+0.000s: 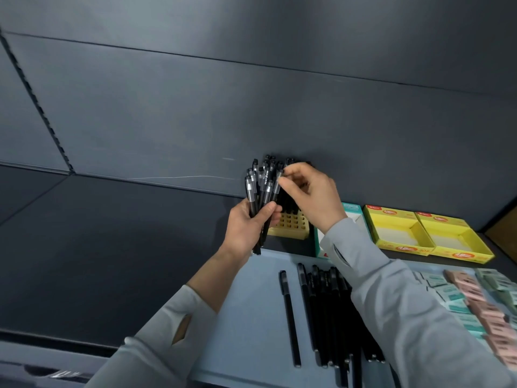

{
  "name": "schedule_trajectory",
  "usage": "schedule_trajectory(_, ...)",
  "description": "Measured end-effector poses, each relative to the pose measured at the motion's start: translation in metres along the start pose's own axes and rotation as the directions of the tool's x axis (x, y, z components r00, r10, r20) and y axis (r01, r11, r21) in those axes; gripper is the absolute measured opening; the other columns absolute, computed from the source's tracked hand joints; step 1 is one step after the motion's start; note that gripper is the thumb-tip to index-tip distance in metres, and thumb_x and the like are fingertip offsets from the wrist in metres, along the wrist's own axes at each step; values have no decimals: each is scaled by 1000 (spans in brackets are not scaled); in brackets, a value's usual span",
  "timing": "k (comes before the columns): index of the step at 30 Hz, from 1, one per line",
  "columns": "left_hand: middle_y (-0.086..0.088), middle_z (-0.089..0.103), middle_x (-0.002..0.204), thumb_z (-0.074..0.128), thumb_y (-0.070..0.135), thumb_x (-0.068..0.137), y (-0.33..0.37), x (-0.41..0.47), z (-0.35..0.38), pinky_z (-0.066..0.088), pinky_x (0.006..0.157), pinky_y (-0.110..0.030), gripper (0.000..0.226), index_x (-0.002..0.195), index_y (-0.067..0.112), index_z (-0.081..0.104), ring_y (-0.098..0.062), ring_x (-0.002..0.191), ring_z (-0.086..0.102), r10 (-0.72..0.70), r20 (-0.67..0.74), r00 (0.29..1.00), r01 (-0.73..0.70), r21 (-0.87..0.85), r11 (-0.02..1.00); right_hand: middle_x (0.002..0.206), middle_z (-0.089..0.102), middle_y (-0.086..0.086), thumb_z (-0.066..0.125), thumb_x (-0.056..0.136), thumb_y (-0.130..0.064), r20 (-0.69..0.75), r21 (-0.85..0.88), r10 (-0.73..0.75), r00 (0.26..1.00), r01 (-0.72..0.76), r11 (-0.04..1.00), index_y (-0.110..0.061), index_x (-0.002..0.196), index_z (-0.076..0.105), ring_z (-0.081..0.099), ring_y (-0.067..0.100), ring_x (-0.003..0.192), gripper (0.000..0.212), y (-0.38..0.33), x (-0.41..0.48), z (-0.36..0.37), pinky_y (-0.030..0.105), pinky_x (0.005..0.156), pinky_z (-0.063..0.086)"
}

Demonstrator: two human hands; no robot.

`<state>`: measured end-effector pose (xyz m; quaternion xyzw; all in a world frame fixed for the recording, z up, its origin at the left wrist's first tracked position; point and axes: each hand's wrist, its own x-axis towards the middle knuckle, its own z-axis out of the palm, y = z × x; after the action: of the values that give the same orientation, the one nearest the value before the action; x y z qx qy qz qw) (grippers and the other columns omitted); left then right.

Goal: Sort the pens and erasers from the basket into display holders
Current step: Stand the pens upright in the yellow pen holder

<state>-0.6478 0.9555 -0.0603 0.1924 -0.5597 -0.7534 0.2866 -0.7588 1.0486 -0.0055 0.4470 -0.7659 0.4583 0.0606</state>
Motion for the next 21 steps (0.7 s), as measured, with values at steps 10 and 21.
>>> schedule_trajectory(10,-5,75,95,62,20,93,-3,5,-2,56,85,-30,13,103,13,66,-17,89,72,0,-46,999,2,44,999,69,67,2,64,87,-8,-95,347,293,951,-244,905,-19,80,56,65,17,63,15,15,4,-26,33,58,53)
schedule_trajectory(21,1,45,75,40,24,103,-1,9,-9,32,51,-26,16,90,17,36,-8,51,32,19,-181,983,-15,25,1000,74,69,-6,65,80,-25,-330,-50,213,920,-242,969,-22,83,55,66,16,70,10,40,3,-34,39,78,55)
